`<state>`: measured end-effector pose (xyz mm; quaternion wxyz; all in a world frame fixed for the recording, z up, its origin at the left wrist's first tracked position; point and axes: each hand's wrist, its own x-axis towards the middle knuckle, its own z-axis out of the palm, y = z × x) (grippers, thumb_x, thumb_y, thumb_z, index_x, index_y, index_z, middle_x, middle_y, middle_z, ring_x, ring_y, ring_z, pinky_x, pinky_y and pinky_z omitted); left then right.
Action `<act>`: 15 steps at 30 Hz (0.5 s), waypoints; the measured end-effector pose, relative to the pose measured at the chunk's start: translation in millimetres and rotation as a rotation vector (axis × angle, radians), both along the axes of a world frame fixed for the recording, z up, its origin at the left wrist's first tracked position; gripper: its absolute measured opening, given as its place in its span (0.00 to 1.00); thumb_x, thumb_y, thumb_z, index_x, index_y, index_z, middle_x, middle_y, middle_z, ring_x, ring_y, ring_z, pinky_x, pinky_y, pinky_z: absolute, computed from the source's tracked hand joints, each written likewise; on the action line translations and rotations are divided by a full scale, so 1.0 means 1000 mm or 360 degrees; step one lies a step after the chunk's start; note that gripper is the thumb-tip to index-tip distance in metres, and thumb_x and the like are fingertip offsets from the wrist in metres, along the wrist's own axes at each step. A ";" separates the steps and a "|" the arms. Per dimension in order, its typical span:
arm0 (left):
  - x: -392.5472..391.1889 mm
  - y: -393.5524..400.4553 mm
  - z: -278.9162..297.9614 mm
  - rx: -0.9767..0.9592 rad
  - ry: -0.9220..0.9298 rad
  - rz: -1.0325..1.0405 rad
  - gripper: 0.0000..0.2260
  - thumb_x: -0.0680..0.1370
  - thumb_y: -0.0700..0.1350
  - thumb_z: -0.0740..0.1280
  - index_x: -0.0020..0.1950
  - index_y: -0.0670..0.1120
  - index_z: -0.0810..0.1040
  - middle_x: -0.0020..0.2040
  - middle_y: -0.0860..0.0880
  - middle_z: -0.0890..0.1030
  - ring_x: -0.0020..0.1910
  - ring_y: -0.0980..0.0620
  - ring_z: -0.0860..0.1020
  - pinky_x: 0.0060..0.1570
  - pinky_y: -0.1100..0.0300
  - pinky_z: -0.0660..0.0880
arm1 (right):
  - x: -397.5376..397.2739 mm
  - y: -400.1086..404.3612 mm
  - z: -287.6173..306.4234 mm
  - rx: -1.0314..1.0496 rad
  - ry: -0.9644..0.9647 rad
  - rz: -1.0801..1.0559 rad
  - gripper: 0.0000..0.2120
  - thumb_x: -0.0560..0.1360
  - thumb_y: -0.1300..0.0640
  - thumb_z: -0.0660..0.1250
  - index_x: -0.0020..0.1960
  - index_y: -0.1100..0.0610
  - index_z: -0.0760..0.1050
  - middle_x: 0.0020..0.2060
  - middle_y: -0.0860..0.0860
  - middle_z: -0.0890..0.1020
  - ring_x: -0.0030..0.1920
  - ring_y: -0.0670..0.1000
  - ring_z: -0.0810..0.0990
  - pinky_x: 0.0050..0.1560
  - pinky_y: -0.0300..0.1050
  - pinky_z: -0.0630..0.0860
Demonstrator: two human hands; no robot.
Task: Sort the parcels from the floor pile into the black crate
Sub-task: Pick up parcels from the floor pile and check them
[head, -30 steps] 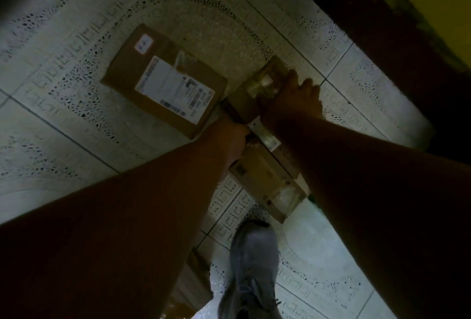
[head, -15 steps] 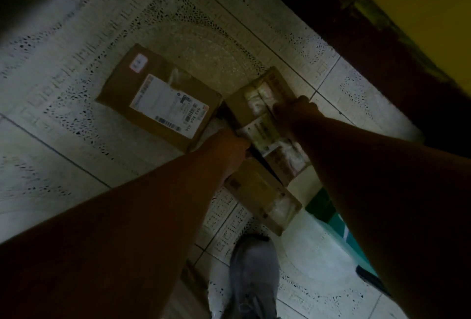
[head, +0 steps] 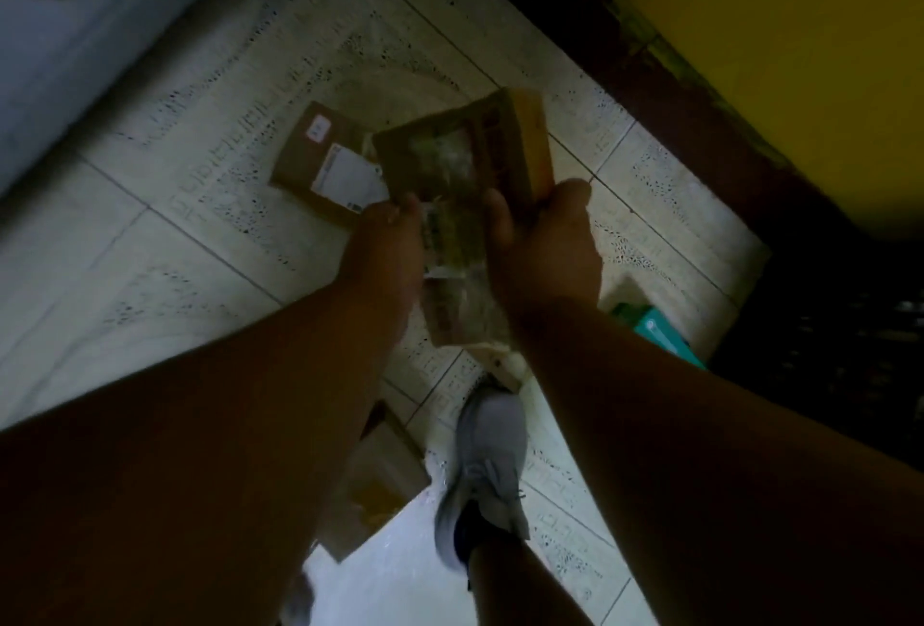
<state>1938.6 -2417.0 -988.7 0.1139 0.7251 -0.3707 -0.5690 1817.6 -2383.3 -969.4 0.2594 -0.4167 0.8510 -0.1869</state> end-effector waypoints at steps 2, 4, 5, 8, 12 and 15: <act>0.024 0.003 0.034 -0.0036 0.0021 0.0176 0.20 0.81 0.50 0.60 0.72 0.48 0.65 0.68 0.41 0.72 0.64 0.41 0.72 0.62 0.50 0.72 | 0.018 0.008 0.028 0.0073 -0.0195 -0.0120 0.18 0.74 0.35 0.63 0.49 0.44 0.58 0.44 0.44 0.77 0.44 0.49 0.82 0.50 0.58 0.81; 0.051 0.015 0.074 -0.0050 0.0043 0.0213 0.19 0.81 0.55 0.58 0.72 0.55 0.65 0.67 0.45 0.72 0.62 0.42 0.74 0.58 0.48 0.73 | 0.039 0.018 0.059 0.0099 -0.0295 -0.0167 0.18 0.74 0.34 0.61 0.47 0.43 0.57 0.44 0.46 0.78 0.42 0.48 0.81 0.48 0.56 0.81; 0.063 0.018 0.093 -0.0086 0.0010 0.0152 0.20 0.81 0.56 0.58 0.73 0.58 0.63 0.68 0.46 0.72 0.62 0.42 0.74 0.57 0.48 0.74 | 0.051 0.021 0.075 0.0077 -0.0368 -0.0194 0.18 0.74 0.33 0.61 0.47 0.43 0.57 0.46 0.46 0.78 0.41 0.47 0.81 0.45 0.54 0.81; 0.103 0.037 0.143 -0.0154 0.0108 0.0243 0.23 0.80 0.55 0.62 0.74 0.63 0.60 0.69 0.48 0.73 0.60 0.45 0.76 0.57 0.47 0.76 | 0.086 0.030 0.125 -0.0030 -0.0578 -0.0275 0.16 0.74 0.33 0.61 0.46 0.44 0.61 0.47 0.48 0.78 0.40 0.46 0.80 0.32 0.43 0.78; 0.158 0.068 0.204 -0.0126 0.0214 0.0386 0.26 0.76 0.59 0.63 0.73 0.62 0.61 0.65 0.47 0.75 0.58 0.42 0.78 0.57 0.42 0.76 | 0.129 0.049 0.187 0.0037 -0.0926 -0.0301 0.16 0.78 0.35 0.54 0.48 0.46 0.71 0.47 0.51 0.79 0.46 0.52 0.81 0.48 0.57 0.81; 0.193 0.091 0.231 -0.0016 0.0195 0.0473 0.31 0.72 0.67 0.58 0.73 0.59 0.62 0.68 0.47 0.73 0.64 0.41 0.74 0.62 0.38 0.72 | 0.165 0.065 0.226 0.0073 -0.1057 -0.0180 0.11 0.76 0.37 0.60 0.47 0.43 0.70 0.46 0.49 0.80 0.46 0.52 0.82 0.49 0.58 0.81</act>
